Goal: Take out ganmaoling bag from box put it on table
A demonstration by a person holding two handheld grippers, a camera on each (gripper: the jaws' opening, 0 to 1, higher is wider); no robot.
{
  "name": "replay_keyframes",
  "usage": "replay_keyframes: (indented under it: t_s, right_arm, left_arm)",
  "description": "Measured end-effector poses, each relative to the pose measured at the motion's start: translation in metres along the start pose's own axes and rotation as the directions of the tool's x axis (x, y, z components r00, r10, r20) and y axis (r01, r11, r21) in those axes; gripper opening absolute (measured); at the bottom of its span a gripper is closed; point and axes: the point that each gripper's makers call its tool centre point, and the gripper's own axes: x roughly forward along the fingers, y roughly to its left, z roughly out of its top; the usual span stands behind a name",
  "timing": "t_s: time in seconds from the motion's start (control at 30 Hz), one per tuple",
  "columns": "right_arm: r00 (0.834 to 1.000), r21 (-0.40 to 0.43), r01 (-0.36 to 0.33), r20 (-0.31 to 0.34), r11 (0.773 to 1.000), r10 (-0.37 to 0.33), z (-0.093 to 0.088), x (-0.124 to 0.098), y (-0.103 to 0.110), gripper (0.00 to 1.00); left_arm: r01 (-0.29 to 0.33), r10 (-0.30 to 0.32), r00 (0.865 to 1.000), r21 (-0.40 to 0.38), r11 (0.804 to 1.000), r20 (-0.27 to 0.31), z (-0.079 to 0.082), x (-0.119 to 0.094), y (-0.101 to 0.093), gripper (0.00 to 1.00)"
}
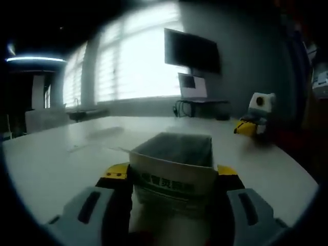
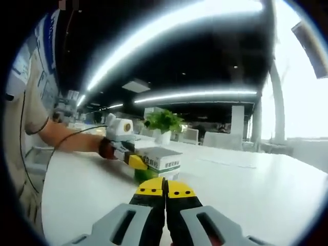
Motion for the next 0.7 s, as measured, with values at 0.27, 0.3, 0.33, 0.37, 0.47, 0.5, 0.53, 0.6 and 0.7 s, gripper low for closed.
replay_keyframes:
  t_s: [0.27, 0.3, 0.33, 0.37, 0.47, 0.5, 0.53, 0.6, 0.7]
  right_arm:
    - [0.996, -0.12, -0.084, -0.035, 0.989, 0.081, -0.004, 0.004, 0.018, 0.0]
    - [0.997, -0.128, -0.073, -0.035, 0.989, 0.069, -0.004, 0.004, 0.015, 0.0]
    - [0.998, -0.124, -0.064, -0.037, 0.99, 0.059, -0.005, 0.003, 0.013, 0.0]
    - [0.998, -0.094, -0.052, -0.038, 0.994, 0.049, -0.005, 0.003, 0.011, 0.0]
    - [0.999, -0.068, -0.048, -0.023, 0.997, 0.047, -0.004, 0.003, 0.01, 0.0]
    - [0.999, -0.062, -0.045, -0.019, 0.997, 0.044, -0.003, 0.003, 0.01, 0.0]
    - [0.999, -0.045, -0.037, -0.016, 0.998, 0.037, -0.001, 0.003, 0.009, 0.0]
    - [0.999, -0.002, -0.03, -0.025, 1.0, 0.03, -0.002, 0.003, 0.005, 0.0]
    - [0.998, 0.019, -0.046, -0.046, 0.999, 0.047, -0.006, 0.004, 0.006, 0.0]
  left_arm:
    - [0.001, -0.001, 1.0, 0.015, 1.0, -0.005, 0.001, -0.008, -0.018, 0.49]
    - [-0.001, 0.001, 1.0, 0.019, 1.0, -0.005, 0.001, -0.009, -0.02, 0.49]
    - [-0.003, 0.004, 1.0, 0.019, 1.0, -0.006, 0.001, -0.01, -0.021, 0.49]
    - [-0.005, 0.005, 1.0, 0.018, 1.0, -0.006, 0.001, -0.011, -0.022, 0.49]
    - [-0.013, 0.013, 1.0, 0.007, 1.0, -0.004, 0.0, -0.015, -0.026, 0.49]
    - [-0.016, 0.016, 1.0, 0.003, 1.0, -0.003, -0.001, -0.016, -0.027, 0.49]
    - [-0.018, 0.018, 1.0, -0.001, 1.0, -0.003, -0.001, -0.018, -0.029, 0.49]
    - [-0.018, 0.017, 1.0, -0.007, 1.0, -0.004, -0.001, -0.02, -0.032, 0.49]
    - [-0.02, 0.02, 1.0, -0.013, 1.0, -0.005, -0.001, -0.024, -0.037, 0.49]
